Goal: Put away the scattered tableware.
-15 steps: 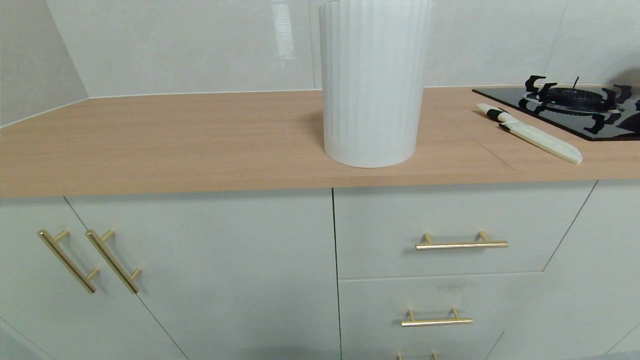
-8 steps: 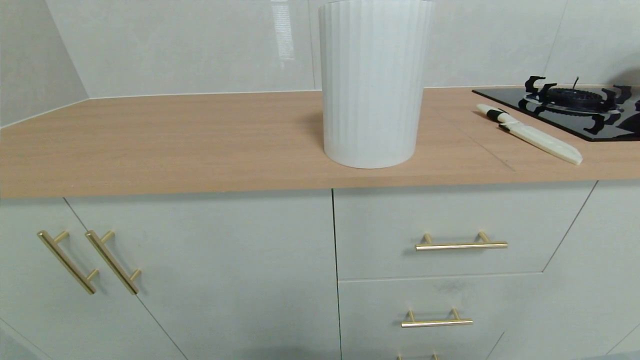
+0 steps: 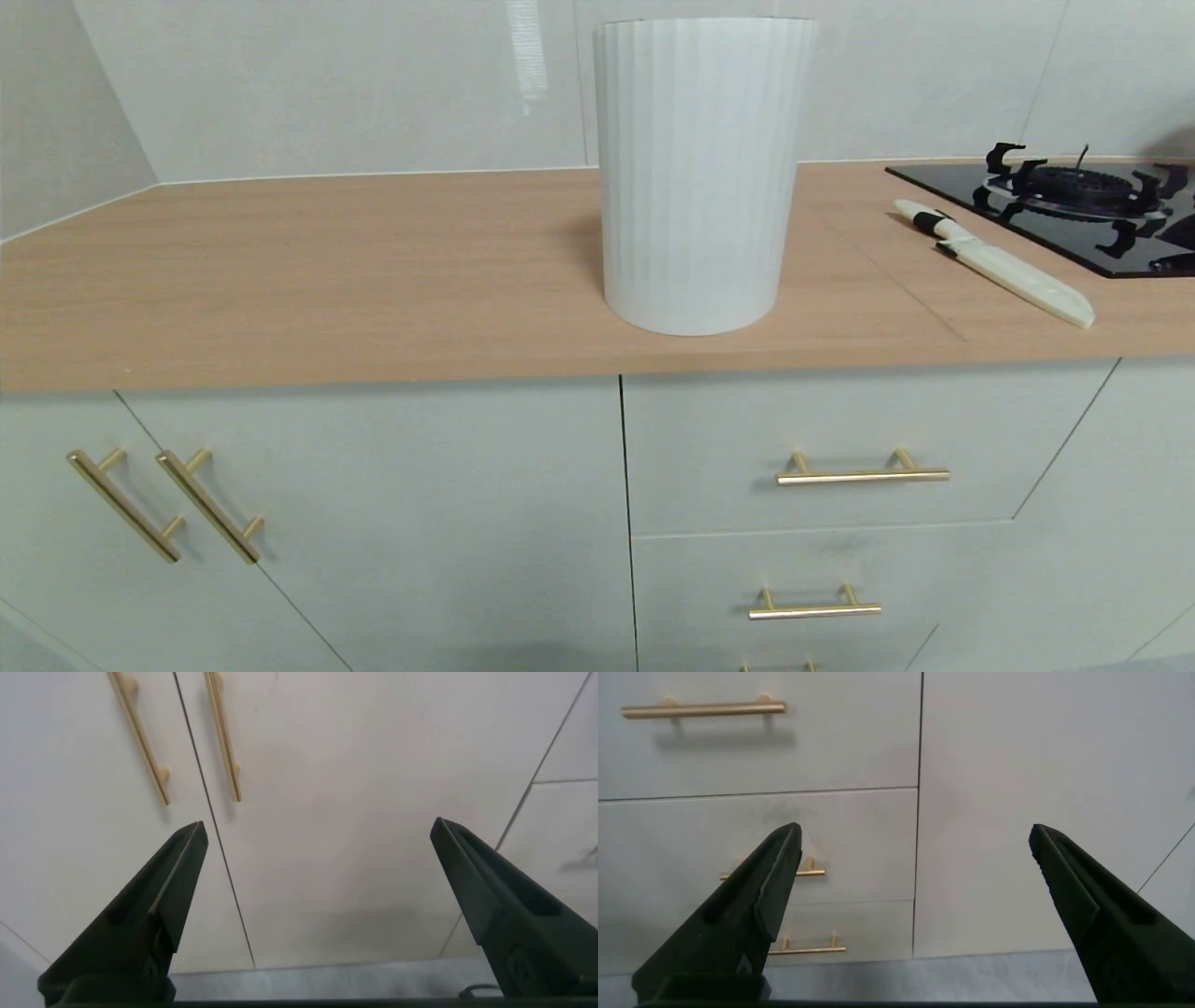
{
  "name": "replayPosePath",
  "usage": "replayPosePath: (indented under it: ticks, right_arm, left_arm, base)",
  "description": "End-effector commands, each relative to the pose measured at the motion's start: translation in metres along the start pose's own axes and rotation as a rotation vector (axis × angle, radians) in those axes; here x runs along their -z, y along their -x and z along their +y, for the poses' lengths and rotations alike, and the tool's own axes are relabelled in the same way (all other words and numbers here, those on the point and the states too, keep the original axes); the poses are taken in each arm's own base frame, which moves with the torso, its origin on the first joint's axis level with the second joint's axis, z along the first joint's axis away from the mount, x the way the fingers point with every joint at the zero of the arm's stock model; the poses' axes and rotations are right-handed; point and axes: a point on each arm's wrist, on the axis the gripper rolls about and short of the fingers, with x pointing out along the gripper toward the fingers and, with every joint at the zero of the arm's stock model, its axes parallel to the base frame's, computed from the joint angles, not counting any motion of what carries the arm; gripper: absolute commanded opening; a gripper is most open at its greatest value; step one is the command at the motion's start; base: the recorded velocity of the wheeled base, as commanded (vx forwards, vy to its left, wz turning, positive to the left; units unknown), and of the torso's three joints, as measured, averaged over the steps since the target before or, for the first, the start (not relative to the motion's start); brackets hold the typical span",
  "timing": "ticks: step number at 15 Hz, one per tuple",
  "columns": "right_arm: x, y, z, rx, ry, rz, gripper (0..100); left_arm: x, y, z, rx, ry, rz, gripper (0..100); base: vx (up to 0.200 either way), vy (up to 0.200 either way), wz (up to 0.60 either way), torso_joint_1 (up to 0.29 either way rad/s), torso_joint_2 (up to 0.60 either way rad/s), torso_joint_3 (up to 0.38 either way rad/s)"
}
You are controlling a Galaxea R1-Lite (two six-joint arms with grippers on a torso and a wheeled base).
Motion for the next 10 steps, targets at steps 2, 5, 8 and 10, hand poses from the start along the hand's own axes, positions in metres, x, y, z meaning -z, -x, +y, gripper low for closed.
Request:
replayPosePath:
  ticks: [2,5,8,10]
  right_arm:
    - [-0.0001,-0.0001,0.0000,0.001,0.000,0.001,100]
    - [-0.0001,-0.0001,0.0000,-0.001,0.000,0.001,100]
    - [-0.0001,-0.0001,0.0000,-0.001,0.000,0.001,100]
    - [-0.0001,-0.0001,0.0000,-0.001,0.001,0.001,100]
  left_arm:
    - [-0.0004,0.0001,0.0000,0.001,0.000,-0.003,100]
    - [-0.0004,0.0001,0.0000,0.001,0.000,-0.003,100]
    - [-0.0004,0.0001,0.0000,0.001,0.000,-0.003,100]
    - [-0.0004,0.0001,0.0000,0.001,0.000,-0.003,100]
  base:
    - [0.000,0.000,0.00,0.056,-0.53,-0.349]
    - [0.000,0.000,0.00,0.113,-0.49,-0.339]
    - [0.000,0.000,0.00,0.137,-0.47,-0.326]
    - [0.000,0.000,0.00,0.158,-0.48,-0.317]
